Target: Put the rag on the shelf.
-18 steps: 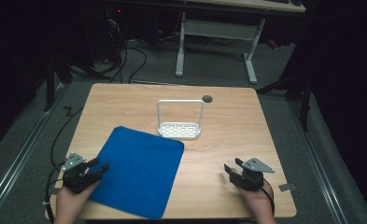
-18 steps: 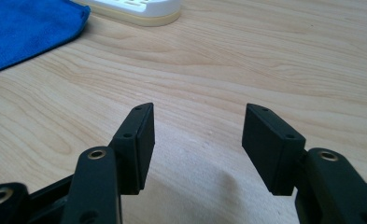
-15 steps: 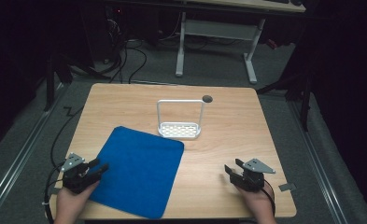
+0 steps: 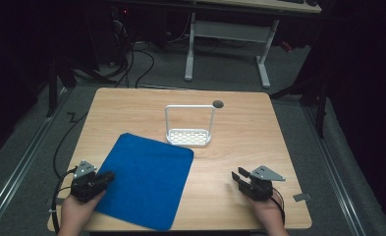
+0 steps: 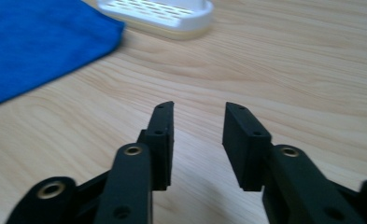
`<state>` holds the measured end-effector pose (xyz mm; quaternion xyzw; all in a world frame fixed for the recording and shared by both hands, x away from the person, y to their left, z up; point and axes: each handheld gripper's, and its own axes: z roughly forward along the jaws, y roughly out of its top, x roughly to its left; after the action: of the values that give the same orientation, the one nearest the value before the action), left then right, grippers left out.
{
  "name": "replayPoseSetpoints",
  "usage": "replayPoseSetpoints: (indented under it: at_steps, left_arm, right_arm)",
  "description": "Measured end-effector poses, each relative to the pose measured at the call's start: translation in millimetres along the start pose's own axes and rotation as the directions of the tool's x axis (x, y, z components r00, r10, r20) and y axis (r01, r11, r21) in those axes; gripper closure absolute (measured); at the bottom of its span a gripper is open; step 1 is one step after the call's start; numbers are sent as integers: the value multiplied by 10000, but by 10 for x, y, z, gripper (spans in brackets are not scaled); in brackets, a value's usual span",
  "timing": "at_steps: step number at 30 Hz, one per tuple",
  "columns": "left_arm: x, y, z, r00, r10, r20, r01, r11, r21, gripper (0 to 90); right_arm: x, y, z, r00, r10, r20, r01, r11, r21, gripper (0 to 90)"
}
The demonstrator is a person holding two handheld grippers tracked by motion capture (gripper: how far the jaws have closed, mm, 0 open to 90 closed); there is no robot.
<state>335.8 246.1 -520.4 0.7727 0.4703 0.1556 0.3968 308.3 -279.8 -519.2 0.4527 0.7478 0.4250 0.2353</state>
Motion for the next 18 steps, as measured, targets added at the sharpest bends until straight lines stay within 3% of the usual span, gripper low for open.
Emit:
replayPoseSetpoints:
  at_steps: [2,4,5,6,7,9,10,11,12,15,16,17,18]
  left_arm:
    - [-4,-8,1,9999,117,-103,-116,9999,126,814]
    - [-5,-33,-9,9988,365,-338,-351,9985,427,864]
    - [-5,-33,-9,9988,365,-338,-351,9985,427,879]
    - [-4,-42,-14,9985,399,-383,-379,9980,515,892]
    - [0,-49,-20,9981,461,-408,-434,9970,638,898]
    - [5,-65,-14,9977,513,-444,-474,9954,834,900]
    - [18,-75,3,9982,495,-349,-459,9942,970,900]
    - [18,-75,3,9982,495,-349,-459,9942,970,900]
    - [27,-77,9,9990,383,-225,-360,9948,951,900]
    - [25,-77,17,9995,308,-88,-298,9950,949,900]
    - [19,-83,14,9992,393,-33,-388,9949,934,900]
    - [19,-83,14,9992,393,-33,-388,9949,934,900]
    - [23,-92,4,9992,401,67,-405,9947,943,900]
  right_arm:
    - [51,24,24,9998,-68,-208,68,10000,2,714]
    - [238,98,102,9953,-571,-781,579,9983,77,813]
    - [238,98,102,9953,-571,-781,579,9983,77,813]
    - [408,164,164,9879,-942,-1232,970,9951,169,874]
    - [482,192,193,9836,-1067,-1453,1109,9936,210,895]
    - [553,219,228,9786,-1250,-1636,1306,9911,242,900]
    - [695,260,321,9671,-1625,-1956,1740,9838,429,900]
    - [695,260,321,9671,-1625,-1956,1740,9838,429,900]
    - [824,297,438,9572,-1906,-2180,2080,9763,599,900]
    - [931,329,539,9496,-2057,-2366,2280,9711,706,900]
    - [1060,368,658,9392,-2220,-2621,2509,9645,821,900]
    - [1060,368,658,9392,-2220,-2621,2509,9645,821,900]
    - [1161,384,742,9287,-2338,-2880,2698,9585,919,900]
